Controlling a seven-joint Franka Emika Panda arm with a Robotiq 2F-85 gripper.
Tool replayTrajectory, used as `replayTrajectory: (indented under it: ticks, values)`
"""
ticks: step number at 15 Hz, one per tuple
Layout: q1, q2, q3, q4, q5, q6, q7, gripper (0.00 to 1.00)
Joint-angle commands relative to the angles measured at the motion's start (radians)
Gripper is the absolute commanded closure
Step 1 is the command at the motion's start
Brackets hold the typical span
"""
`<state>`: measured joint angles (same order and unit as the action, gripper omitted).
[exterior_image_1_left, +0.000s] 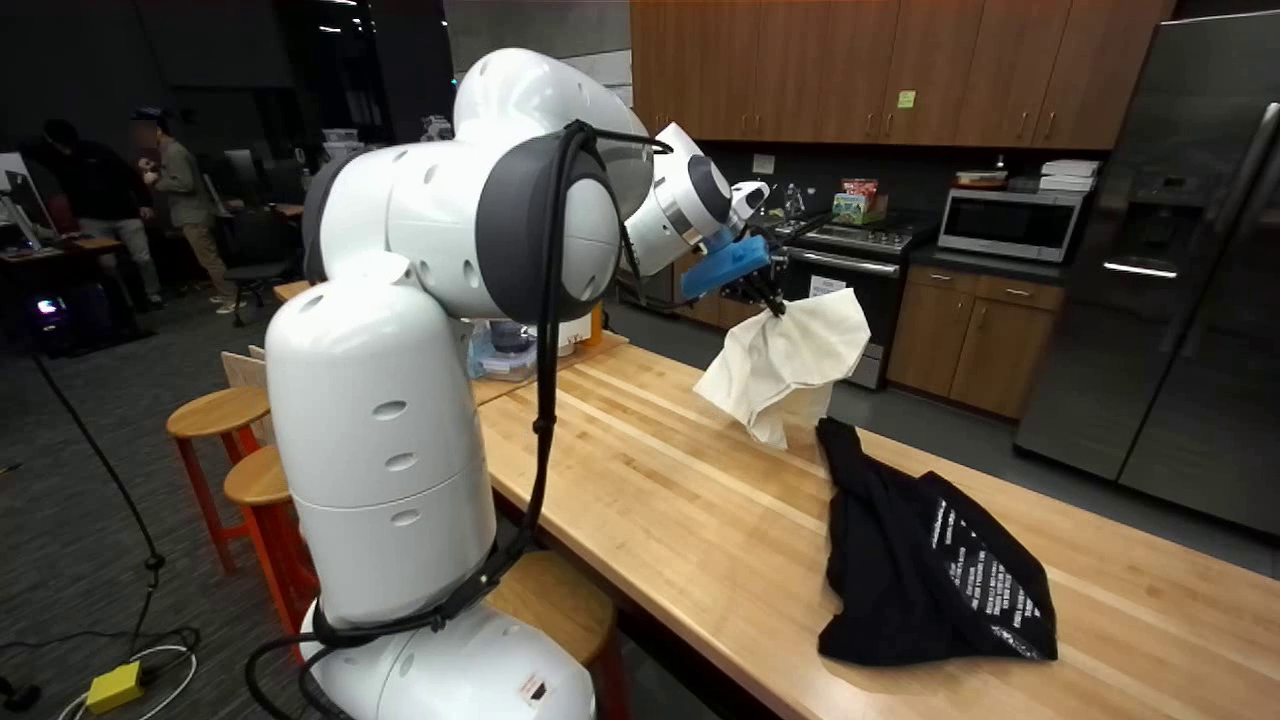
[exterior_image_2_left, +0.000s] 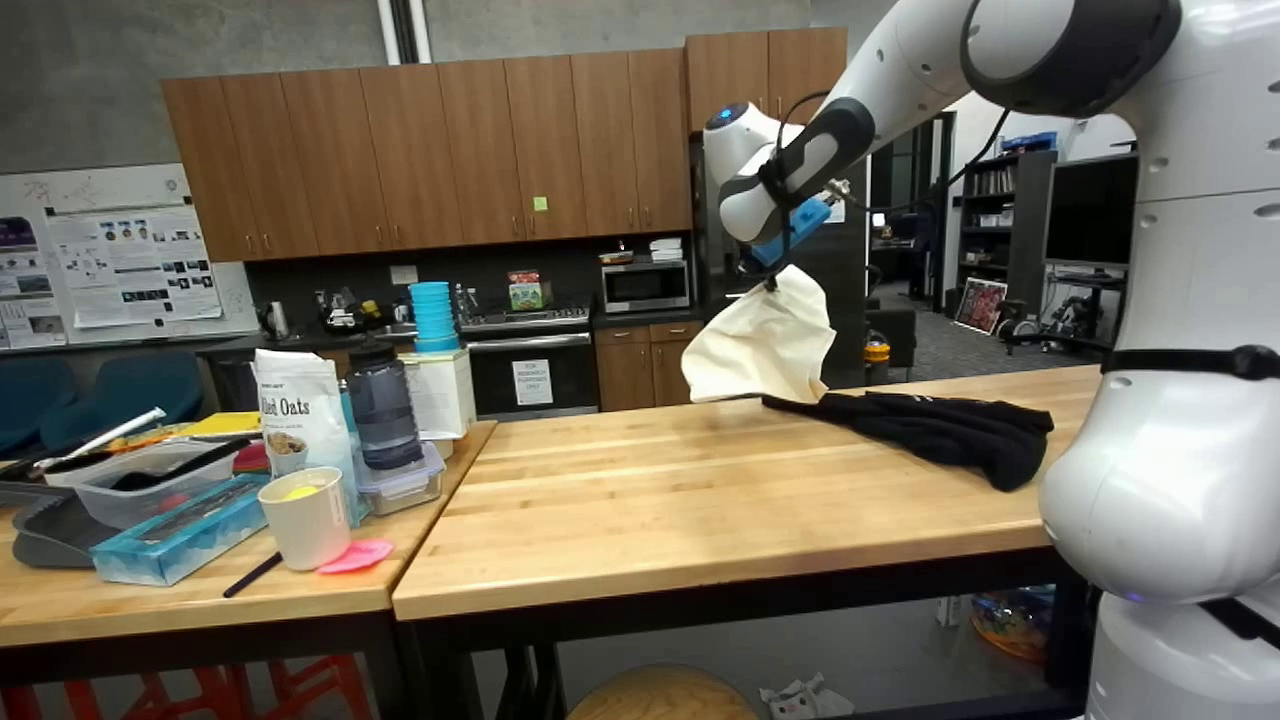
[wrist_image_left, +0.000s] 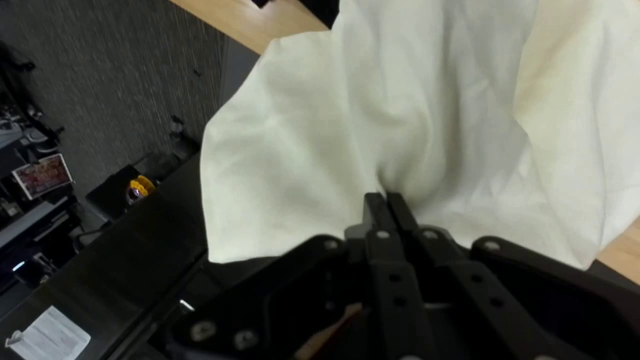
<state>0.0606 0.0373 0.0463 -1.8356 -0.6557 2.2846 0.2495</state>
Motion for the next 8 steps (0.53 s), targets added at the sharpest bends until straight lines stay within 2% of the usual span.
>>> replayTrajectory:
  ticks: [1,4,8]
  values:
    - [0.008,0.071,0.003,0.104,-0.002,0.05,-0.032,1.0]
    - [0.009,0.065,-0.01,0.087,0.006,0.029,-0.022,1.0]
    - [-0.013,-0.01,-0.041,-0.039,0.024,0.034,0.05,1.0]
